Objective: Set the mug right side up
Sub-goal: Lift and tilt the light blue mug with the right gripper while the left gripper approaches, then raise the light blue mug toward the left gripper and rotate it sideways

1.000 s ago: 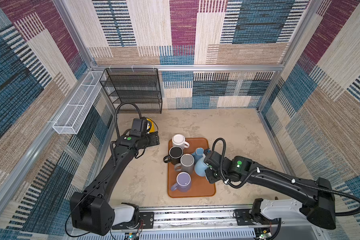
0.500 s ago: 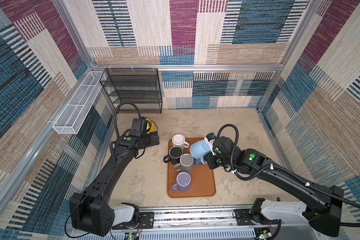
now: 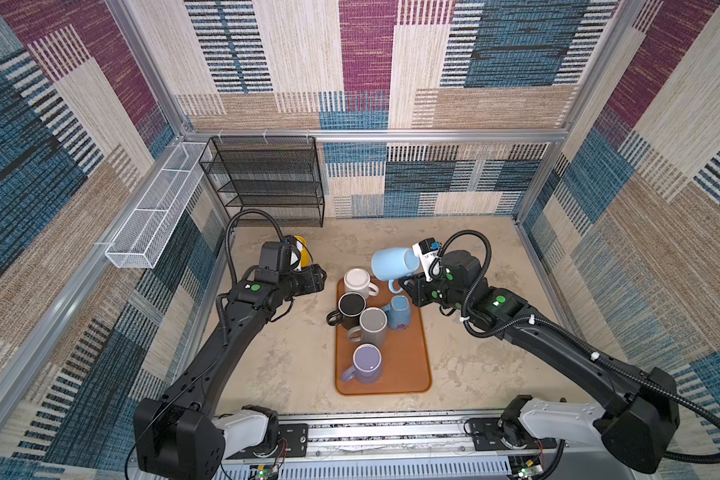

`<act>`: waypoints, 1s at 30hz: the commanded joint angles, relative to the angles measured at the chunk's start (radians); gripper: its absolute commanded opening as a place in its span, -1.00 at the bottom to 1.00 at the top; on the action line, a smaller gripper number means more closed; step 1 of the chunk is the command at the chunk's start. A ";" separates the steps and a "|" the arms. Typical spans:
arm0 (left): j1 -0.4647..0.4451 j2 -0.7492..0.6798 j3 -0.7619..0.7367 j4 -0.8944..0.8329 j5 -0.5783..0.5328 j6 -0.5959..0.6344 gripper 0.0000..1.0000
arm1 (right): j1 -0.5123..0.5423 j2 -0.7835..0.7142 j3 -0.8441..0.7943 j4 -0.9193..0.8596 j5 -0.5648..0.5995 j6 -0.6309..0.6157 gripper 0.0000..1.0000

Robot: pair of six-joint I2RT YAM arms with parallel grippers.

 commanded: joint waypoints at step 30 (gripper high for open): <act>0.000 -0.070 -0.178 0.719 0.622 -0.268 0.34 | -0.104 0.262 0.092 0.852 -0.570 0.276 -1.00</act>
